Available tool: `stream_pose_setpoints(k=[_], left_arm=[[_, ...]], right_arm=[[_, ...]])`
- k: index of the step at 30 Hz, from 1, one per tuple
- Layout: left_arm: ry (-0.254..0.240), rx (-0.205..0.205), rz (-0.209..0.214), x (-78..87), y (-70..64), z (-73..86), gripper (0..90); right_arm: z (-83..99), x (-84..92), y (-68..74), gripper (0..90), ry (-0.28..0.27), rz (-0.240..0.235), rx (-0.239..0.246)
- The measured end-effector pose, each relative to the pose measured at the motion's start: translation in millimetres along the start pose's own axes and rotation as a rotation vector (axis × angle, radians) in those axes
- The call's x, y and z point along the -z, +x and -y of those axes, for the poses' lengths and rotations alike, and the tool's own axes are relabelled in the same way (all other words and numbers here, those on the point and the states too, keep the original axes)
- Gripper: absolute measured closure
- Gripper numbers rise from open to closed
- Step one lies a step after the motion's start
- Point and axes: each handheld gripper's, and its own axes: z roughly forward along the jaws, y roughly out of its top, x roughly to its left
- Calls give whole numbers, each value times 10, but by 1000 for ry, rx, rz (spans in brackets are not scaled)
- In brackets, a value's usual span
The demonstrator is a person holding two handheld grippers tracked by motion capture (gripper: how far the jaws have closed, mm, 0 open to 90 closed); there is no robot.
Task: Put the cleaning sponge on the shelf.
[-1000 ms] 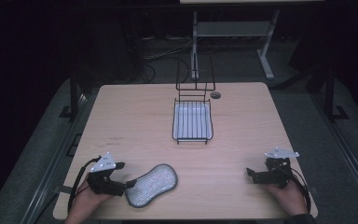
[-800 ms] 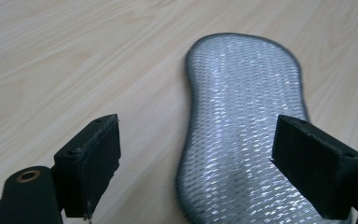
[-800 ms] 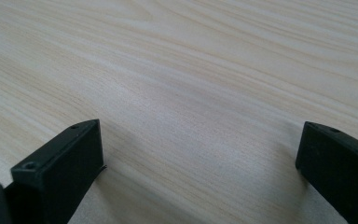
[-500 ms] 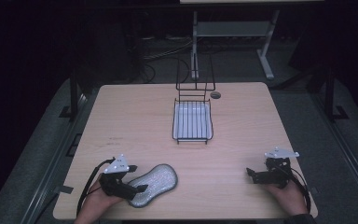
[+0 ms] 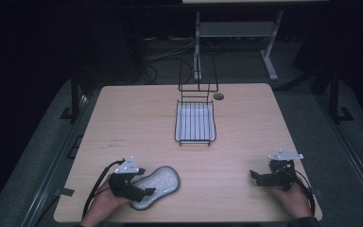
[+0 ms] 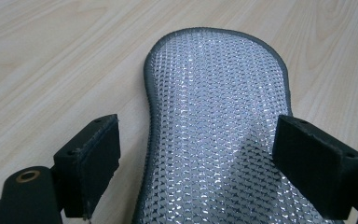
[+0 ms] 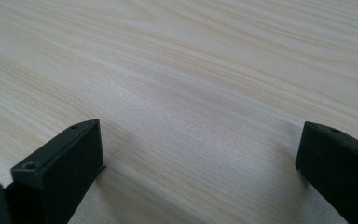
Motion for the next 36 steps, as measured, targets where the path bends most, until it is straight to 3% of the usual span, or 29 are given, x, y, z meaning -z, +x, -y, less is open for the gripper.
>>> stream_pose_setpoints(k=[10, 22, 36], left_arm=[[14, 10, 25, -24, 5, -2, 173], [20, -1, 57, -17, -3, -1, 282], [32, -22, 31, 14, -36, -35, 354]], right_arm=[[0, 0, 0, 1, 0, 0, 0], [0, 0, 0, 0, 0, 0, -1], [0, 0, 0, 0, 0, 0, -1]])
